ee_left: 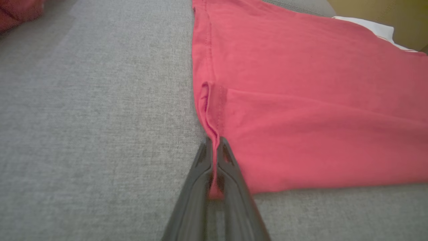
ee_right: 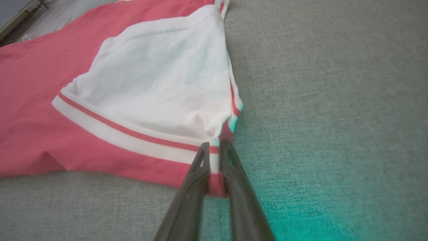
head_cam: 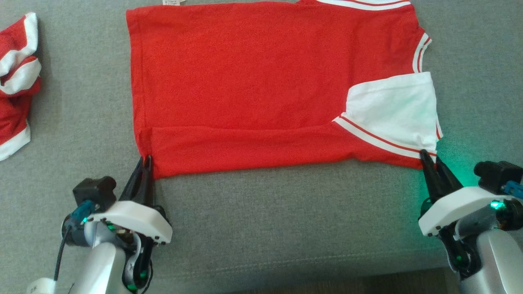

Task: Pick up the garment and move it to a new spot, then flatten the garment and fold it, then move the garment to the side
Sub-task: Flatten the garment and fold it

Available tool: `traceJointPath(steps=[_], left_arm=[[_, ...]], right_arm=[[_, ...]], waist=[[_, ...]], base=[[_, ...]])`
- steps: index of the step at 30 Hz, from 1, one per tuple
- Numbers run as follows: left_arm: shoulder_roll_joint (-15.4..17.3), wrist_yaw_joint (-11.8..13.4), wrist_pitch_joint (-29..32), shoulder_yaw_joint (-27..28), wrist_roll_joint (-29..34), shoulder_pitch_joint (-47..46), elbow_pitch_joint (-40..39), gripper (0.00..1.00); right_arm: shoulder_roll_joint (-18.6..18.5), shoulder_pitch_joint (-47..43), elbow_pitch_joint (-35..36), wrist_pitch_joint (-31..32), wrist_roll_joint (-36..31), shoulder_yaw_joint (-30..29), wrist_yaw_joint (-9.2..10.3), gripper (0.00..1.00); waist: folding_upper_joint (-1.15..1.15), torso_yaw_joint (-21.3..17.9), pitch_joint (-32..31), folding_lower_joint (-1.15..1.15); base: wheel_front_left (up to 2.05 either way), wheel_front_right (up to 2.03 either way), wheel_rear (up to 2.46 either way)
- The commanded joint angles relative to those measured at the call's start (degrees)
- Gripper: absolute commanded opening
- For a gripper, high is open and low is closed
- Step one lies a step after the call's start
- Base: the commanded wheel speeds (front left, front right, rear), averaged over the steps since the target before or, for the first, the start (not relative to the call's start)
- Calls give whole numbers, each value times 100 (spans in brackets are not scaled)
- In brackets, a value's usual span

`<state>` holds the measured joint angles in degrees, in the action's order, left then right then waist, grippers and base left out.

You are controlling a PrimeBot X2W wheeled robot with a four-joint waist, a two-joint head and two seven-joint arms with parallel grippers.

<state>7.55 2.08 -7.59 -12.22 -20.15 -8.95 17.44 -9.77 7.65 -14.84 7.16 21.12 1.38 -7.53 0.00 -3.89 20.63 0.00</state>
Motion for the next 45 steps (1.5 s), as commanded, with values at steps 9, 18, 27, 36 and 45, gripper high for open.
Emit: traceJointPath(steps=[9,18,27,36,45], left_arm=[[350,108,186,172,41,239,-570,0],[539,346,666,270,-54,929,-1244,0],[518,493,986,215,-143,1351,-1480,32],[313,767,479,318,-72,1258,-1719,100],[383,881,-286,420,273,663,-2187,100]], right_arm=[[-103,-314,600,81,190,-18,4,0],[-25,-1082,1176,464,220,-305,4,0],[124,-1603,1638,762,190,-417,4,75],[1,-1234,2155,-114,-194,-361,4,100],[-45,-702,2597,-546,-407,-256,4,100]], waist=[[0,27,-244,0],[0,27,-563,0],[0,-29,-759,0],[0,-91,-808,0],[0,-96,-907,0]], base=[[0,0,0],[0,0,0],[0,0,0],[0,0,0],[0,0,0]])
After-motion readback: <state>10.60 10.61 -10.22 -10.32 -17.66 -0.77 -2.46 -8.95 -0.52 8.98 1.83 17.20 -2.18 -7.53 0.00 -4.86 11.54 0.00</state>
